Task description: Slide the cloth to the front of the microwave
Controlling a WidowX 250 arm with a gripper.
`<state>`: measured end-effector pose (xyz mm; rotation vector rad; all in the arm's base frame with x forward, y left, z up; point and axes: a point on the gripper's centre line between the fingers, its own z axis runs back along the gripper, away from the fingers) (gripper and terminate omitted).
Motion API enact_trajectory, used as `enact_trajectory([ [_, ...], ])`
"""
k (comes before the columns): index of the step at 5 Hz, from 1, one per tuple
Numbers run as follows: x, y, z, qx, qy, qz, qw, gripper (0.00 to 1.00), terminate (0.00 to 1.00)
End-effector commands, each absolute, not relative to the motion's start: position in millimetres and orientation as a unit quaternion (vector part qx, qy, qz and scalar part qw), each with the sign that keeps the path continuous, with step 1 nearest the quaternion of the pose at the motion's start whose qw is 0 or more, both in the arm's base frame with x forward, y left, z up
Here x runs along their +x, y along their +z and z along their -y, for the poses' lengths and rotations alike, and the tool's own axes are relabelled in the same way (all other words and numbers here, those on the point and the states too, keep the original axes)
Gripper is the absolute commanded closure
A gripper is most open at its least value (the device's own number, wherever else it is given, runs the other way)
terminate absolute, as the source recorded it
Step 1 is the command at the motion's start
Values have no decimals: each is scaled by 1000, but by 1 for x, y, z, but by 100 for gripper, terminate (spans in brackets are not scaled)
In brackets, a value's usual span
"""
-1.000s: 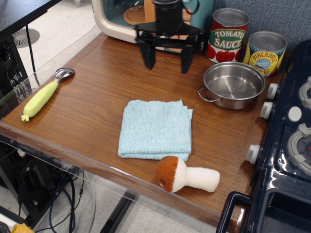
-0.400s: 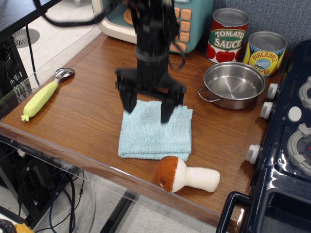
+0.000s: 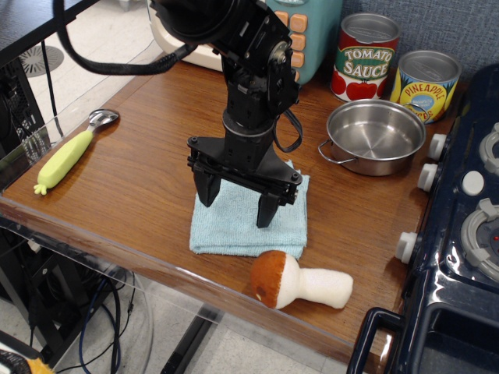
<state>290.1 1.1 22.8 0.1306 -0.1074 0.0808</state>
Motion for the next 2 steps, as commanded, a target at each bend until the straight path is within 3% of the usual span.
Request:
enact_trajectory([
  [1,318,17,-16,60,65,50,995,0,0],
  [2,331,9,-26,58,79,38,994,0,0],
])
